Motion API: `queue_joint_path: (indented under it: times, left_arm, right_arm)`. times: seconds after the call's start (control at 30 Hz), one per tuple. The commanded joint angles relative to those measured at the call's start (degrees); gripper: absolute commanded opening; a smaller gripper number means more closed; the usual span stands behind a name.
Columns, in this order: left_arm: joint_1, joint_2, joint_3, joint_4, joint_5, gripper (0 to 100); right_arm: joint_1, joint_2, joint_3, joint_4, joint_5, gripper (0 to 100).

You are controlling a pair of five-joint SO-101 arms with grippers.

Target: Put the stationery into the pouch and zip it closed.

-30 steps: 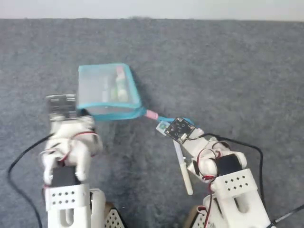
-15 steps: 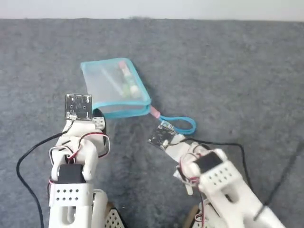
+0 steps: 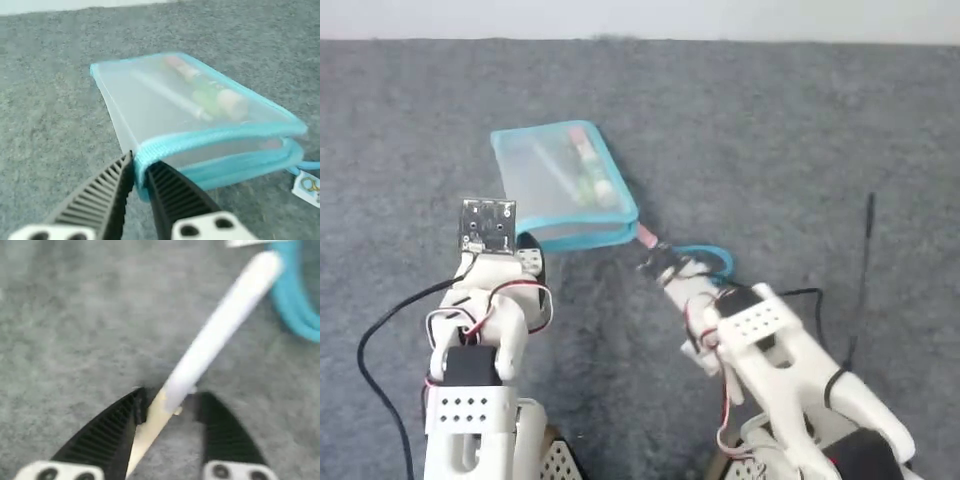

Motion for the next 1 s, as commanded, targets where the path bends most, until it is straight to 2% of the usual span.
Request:
queue_joint_path:
  times: [0.0,0.13,0.27,0.47,0.73,0.97]
  left_arm:
    - [0.3,0.2,-0.3,-2.3,0.6,1]
    - [-0.1,0.1,1.7,-5.1,0.6,1]
    - [-0.1,0.1,5.2,-10.2,0.6,1]
    - [0.0,0.1,5.8,-11.0,0.6,1]
    - [-0.1,0.1,6.3,-10.9,0.6,1]
    - [-0.1,0.1,6.5,-10.9,0.6,1]
  right_arm:
    - [9.0,0.9,-4.0,0.0,-0.4,1.1]
    - [20.0,0.9,-10.3,0.5,-0.4,1.5]
    - [25.5,1.5,-16.0,0.4,-0.6,0.7]
    - [25.8,4.4,-24.9,2.2,-2.7,0.7]
    - [26.2,18.9,-36.1,2.4,-4.1,1.3]
    - [26.2,24.7,-37.7,2.0,-1.3,19.5]
